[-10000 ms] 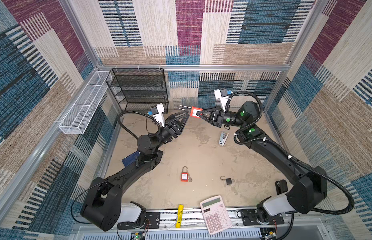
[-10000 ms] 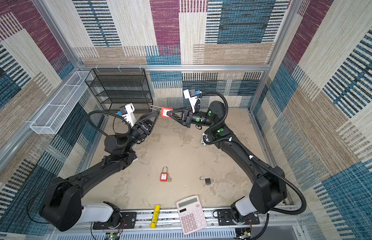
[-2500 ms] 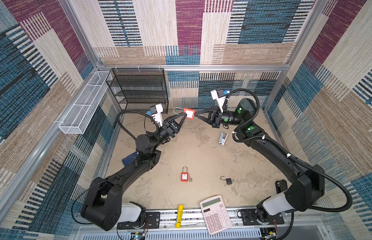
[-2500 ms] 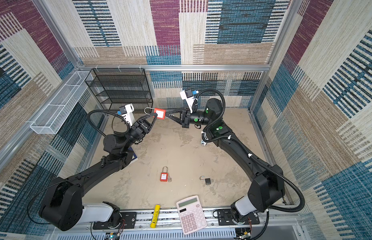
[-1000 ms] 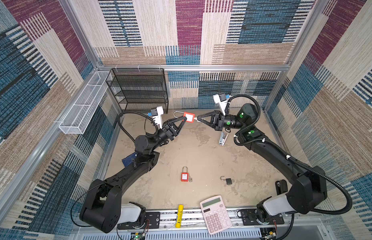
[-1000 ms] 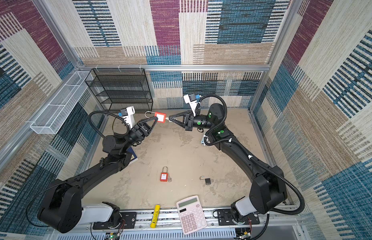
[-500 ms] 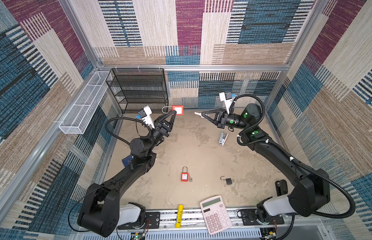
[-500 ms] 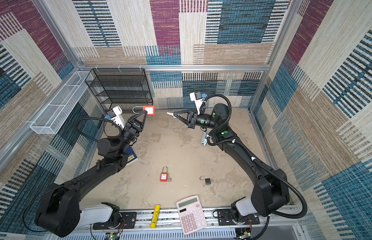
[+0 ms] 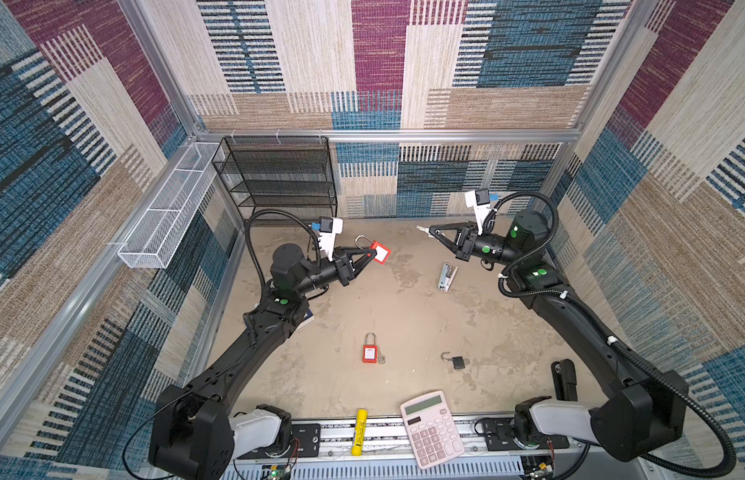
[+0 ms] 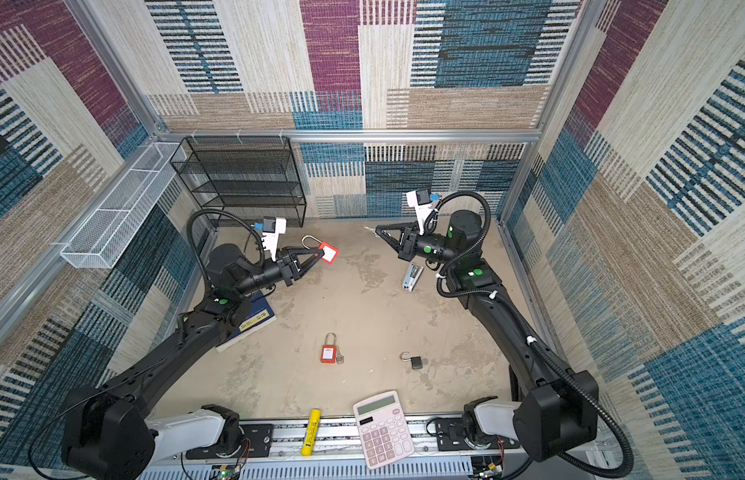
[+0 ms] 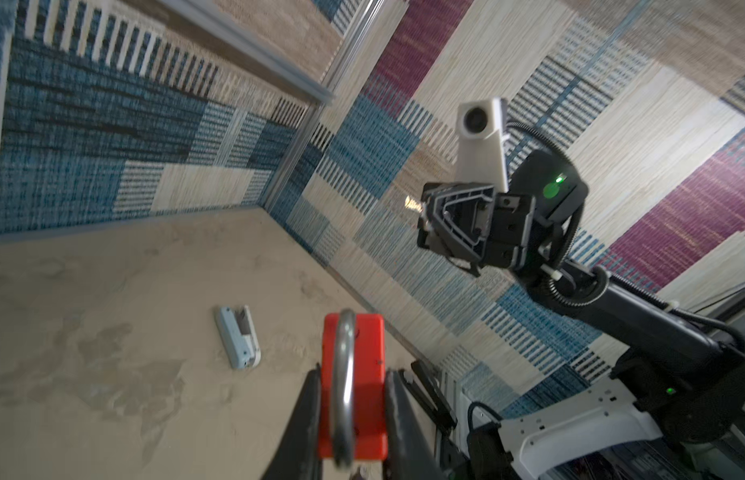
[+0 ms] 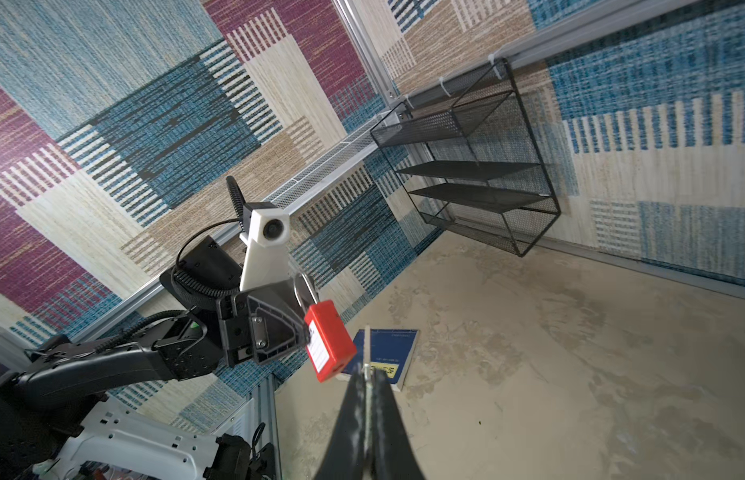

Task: Lock with the key

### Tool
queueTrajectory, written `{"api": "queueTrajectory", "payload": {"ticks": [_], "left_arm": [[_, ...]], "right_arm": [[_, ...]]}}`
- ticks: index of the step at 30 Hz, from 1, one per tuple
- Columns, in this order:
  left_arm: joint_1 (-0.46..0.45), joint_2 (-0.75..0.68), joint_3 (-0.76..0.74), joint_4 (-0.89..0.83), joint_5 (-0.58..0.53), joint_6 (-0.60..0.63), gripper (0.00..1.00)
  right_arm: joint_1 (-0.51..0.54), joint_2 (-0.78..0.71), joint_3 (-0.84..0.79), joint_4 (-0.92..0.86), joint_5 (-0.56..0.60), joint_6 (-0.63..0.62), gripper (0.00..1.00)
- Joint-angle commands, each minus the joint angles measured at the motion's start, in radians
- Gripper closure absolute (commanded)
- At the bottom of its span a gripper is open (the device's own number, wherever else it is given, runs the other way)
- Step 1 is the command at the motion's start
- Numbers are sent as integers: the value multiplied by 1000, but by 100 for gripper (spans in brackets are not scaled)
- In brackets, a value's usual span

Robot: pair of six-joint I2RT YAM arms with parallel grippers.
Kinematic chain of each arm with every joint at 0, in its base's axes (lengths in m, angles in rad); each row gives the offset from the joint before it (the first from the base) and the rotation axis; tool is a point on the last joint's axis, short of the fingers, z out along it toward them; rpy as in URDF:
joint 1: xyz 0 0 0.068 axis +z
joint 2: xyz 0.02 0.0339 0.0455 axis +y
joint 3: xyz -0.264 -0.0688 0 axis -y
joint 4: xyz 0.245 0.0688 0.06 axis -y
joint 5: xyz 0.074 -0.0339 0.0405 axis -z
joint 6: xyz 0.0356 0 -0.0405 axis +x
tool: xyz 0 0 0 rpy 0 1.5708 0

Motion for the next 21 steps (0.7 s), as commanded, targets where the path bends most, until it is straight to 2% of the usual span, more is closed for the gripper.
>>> {"api": "queueTrajectory", "payload": {"ticks": [1, 5, 10, 16, 21], "left_arm": [[-15, 41, 15, -385, 94, 207, 100], [-77, 91, -40, -438, 108, 243, 100], [-165, 176, -100, -484, 100, 238, 100], [-230, 233, -37, -737, -13, 359, 100], [-273, 288, -2, -821, -59, 418, 100]], "right_arm": [[-9, -24, -12, -72, 69, -61, 100], [-28, -46, 11, -157, 122, -112, 100], [-37, -64, 23, -179, 139, -128, 100], [-40, -59, 21, -173, 128, -125, 100], [-39, -57, 27, -168, 127, -124, 100]]}}
